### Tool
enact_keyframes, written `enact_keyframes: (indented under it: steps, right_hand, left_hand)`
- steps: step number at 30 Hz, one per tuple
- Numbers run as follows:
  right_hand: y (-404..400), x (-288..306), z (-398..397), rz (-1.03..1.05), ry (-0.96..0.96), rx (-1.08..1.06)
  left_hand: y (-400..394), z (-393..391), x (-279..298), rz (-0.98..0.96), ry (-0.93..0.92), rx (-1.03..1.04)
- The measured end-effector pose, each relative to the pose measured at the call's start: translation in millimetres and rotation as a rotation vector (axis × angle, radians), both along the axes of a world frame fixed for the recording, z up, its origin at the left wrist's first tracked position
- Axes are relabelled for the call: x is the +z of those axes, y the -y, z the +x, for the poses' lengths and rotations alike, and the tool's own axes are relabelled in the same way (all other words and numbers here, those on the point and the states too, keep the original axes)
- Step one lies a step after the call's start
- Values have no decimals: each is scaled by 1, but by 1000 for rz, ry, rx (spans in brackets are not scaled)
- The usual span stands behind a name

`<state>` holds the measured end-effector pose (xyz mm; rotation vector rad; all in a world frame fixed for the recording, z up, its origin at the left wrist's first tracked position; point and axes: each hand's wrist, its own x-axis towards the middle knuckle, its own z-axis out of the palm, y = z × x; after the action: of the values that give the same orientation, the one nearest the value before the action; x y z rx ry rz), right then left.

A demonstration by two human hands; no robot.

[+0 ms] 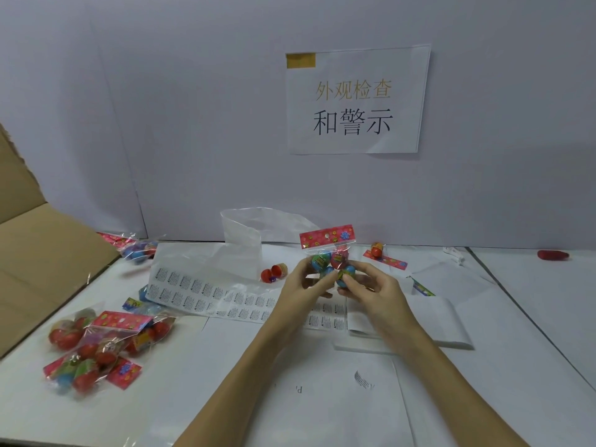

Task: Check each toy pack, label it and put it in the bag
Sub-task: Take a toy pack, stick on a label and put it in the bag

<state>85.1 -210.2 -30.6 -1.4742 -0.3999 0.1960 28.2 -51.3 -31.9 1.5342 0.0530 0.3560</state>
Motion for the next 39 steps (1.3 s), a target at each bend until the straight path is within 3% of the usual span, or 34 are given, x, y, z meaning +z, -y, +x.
enact_keyframes:
  steps: [5, 9, 11, 14, 18, 22, 27, 39]
  right_hand:
    - [1, 1, -1, -159, 149, 71]
    - [6, -5, -3, -672, 392, 43]
    - [6, -7, -6, -817, 446, 77]
    - [1, -5, -9, -814, 420, 54]
    - [2, 0, -9, -717, 403, -40]
    - [8, 4, 1, -748, 421, -190]
    - [6, -9, 7, -1045, 582, -213]
    - [10, -19, 12, -1024, 687, -147]
  left_hand:
    - [-8, 2, 2, -54, 73, 263]
    - [-14, 6, -4, 190, 123, 419]
    - [-8, 7, -8, 331, 185, 425]
    - [2, 9, -15, 592, 285, 391]
    - [-3, 12, -26, 927, 242, 297]
    - [-8, 15, -36, 944, 137, 266]
    - [-5, 16, -35, 949, 123, 282]
    - [-5, 12, -35, 989, 73, 198]
